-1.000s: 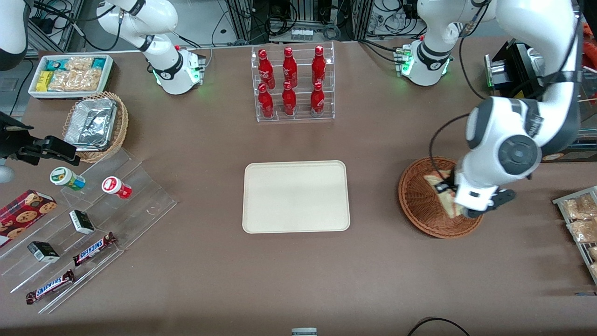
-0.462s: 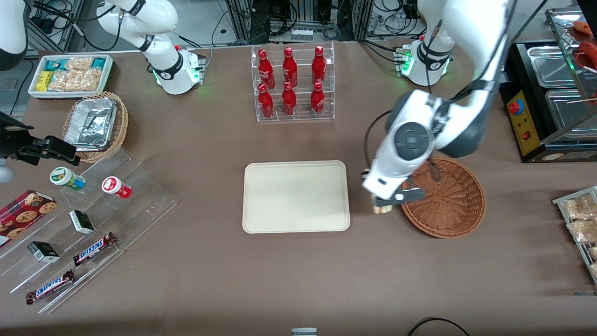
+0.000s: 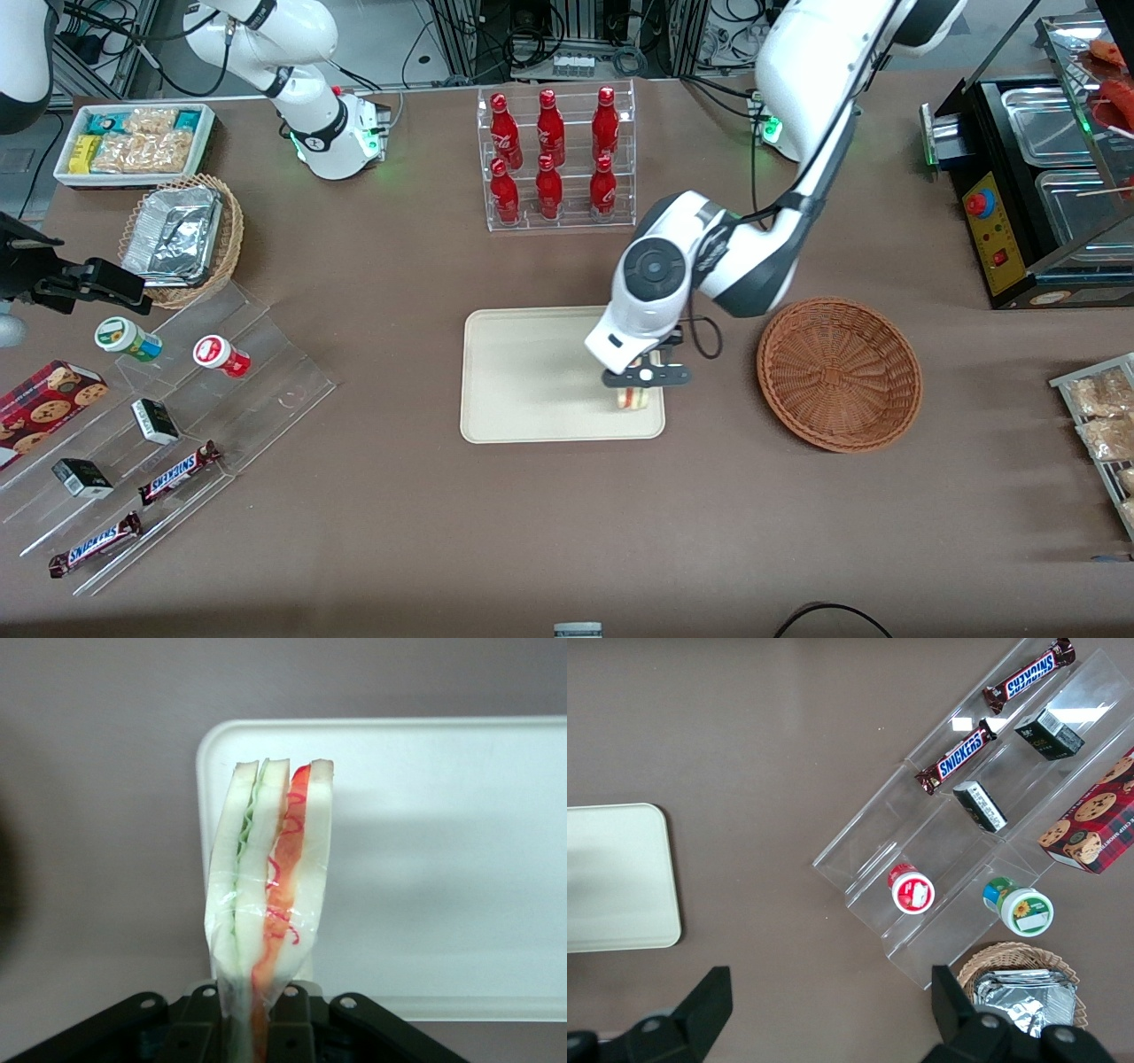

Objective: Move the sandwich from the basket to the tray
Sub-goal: 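Carry the held sandwich with the left gripper over the cream tray, then lower the sandwich onto the tray and open the left gripper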

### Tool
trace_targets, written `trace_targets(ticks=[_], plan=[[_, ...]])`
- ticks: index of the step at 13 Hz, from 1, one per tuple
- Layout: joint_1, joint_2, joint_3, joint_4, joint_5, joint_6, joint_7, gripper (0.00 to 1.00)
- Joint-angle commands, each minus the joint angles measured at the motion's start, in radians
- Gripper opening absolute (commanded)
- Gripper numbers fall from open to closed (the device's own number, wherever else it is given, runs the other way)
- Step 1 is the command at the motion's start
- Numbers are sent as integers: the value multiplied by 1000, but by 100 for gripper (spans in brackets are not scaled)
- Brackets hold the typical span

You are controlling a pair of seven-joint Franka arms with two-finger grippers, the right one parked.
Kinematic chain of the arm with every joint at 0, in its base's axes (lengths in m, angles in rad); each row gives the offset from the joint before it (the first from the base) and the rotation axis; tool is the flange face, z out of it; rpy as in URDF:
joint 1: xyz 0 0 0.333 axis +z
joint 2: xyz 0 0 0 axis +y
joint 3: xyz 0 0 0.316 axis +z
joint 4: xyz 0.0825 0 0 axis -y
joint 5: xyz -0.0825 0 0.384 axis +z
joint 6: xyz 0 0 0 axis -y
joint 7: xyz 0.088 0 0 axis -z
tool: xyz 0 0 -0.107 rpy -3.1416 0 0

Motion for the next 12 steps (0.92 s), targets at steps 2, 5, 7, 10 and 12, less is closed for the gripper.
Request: trace_targets(ticks=[2, 5, 7, 10, 12], plan=[[-43, 87, 16, 85, 25, -11, 1, 0], [-45, 142, 16, 125, 27, -9, -5, 0], [-50, 170, 16, 139, 27, -8, -19, 0], [-59, 196, 18, 139, 29, 34, -30, 0], [-60, 209, 18, 139, 27, 54, -44, 0]])
